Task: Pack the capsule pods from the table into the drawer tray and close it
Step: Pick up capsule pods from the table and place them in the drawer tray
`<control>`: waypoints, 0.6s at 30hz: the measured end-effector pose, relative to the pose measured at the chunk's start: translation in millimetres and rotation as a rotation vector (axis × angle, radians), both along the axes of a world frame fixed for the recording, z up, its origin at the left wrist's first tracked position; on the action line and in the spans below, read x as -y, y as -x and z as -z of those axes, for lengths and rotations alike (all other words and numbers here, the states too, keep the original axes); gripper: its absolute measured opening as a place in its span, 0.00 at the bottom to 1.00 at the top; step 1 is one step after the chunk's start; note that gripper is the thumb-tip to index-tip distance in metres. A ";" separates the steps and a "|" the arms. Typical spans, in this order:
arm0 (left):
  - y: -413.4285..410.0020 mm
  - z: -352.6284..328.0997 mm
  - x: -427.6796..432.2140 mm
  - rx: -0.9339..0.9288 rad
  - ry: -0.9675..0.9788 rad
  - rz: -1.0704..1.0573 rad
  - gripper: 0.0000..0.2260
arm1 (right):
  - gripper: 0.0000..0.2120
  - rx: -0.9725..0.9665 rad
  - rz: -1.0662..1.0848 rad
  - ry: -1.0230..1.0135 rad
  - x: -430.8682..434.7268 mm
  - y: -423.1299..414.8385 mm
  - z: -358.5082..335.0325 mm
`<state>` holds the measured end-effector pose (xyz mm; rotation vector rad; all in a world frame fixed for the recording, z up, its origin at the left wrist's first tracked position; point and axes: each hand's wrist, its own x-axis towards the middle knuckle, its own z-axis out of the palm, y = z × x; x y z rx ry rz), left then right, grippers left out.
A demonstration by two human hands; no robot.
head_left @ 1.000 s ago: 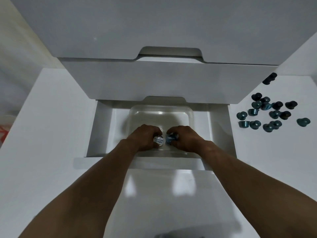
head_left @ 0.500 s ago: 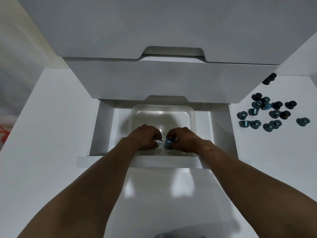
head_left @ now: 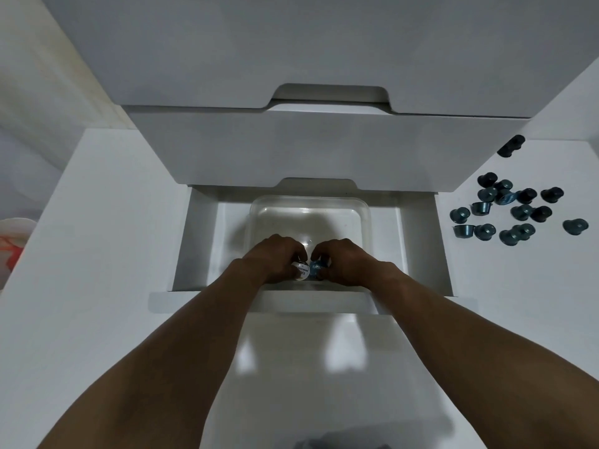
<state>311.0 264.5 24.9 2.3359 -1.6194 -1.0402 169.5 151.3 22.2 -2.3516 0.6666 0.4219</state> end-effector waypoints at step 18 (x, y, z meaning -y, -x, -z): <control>47.4 -80.4 -22.4 0.595 0.364 -0.256 0.13 | 0.23 0.202 0.165 0.430 -5.7 36.8 -81.4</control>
